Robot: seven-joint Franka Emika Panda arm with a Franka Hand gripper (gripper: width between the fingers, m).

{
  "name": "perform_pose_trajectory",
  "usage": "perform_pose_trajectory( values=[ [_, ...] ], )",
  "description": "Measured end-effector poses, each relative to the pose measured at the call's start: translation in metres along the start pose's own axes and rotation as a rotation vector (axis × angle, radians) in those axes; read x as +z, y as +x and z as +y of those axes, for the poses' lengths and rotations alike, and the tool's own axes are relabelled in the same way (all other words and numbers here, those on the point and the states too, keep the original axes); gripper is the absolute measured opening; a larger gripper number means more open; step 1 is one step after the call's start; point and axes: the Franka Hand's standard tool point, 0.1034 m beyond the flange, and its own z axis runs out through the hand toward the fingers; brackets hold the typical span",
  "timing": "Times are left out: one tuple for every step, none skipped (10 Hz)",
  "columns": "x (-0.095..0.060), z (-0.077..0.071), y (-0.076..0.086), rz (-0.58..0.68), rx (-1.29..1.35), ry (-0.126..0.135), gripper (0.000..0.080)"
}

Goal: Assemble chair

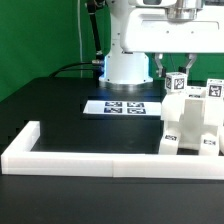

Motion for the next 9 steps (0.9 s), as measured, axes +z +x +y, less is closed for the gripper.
perform_pose_trajectory(
  values=[
    [0.0, 0.0006, 0.0011, 0.001, -0.006, -0.001, 0.0287],
    [0.0002, 0.0012, 0.0026, 0.002, -0.007, -0.002, 0.0287],
    [0.0001, 0.0015, 0.0034, 0.003, -0.007, -0.003, 0.0287],
    [0.0001, 0.0015, 0.0034, 0.003, -0.007, -0.003, 0.0287],
    [0.0001, 0.0015, 0.0034, 0.003, -0.007, -0.003, 0.0287],
    [0.0001, 0.0015, 0.0034, 0.003, -0.007, -0.003, 0.0287],
    [0.0001, 0.0015, 0.0034, 0.003, -0.007, -0.003, 0.0287],
    [0.0001, 0.0015, 0.0034, 0.003, -0.007, -0.003, 0.0287],
    [0.0001, 0.0015, 0.0034, 0.003, -0.007, -0.003, 0.0287]
  ],
)
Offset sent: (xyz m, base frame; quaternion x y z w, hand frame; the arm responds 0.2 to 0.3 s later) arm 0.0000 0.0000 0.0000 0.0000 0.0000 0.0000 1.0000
